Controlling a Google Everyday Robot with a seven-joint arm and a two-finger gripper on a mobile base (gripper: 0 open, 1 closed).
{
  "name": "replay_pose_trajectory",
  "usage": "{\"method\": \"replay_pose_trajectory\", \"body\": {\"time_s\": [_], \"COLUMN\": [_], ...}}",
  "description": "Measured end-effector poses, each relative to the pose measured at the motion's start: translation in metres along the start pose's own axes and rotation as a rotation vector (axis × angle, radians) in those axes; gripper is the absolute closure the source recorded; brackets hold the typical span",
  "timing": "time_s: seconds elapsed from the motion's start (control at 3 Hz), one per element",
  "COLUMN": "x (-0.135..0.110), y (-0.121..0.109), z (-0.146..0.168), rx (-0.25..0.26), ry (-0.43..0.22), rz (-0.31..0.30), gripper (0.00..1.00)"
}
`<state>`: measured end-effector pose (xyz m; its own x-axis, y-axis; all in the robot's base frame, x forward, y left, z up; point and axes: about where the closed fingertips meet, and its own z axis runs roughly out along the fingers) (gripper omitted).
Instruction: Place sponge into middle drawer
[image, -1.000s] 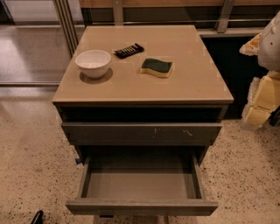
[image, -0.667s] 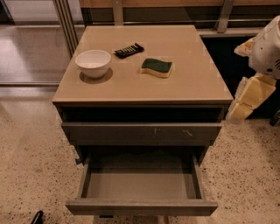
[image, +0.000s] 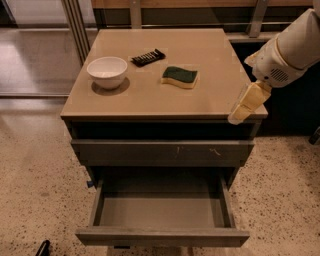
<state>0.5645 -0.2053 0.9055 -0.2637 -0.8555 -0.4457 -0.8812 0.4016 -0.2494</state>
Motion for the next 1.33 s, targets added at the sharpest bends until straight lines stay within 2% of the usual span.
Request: {"method": "replay_pose_trajectory", "body": {"time_s": [0.33, 0.67, 1.0, 1.33], "x": [0.001, 0.001, 0.004, 0.014], "y": [-0.025, -0.027, -0.023, -0.029], "z": [0.043, 0.051, 0.049, 0.049], "rx": [-0.037, -0.046, -0.037, 0.013], "ry": [0.009, 0.009, 0.017, -0.024], "rz": [0.043, 0.047, 0.065, 0.155], "gripper": [0.0, 0.0, 0.0, 0.0]}}
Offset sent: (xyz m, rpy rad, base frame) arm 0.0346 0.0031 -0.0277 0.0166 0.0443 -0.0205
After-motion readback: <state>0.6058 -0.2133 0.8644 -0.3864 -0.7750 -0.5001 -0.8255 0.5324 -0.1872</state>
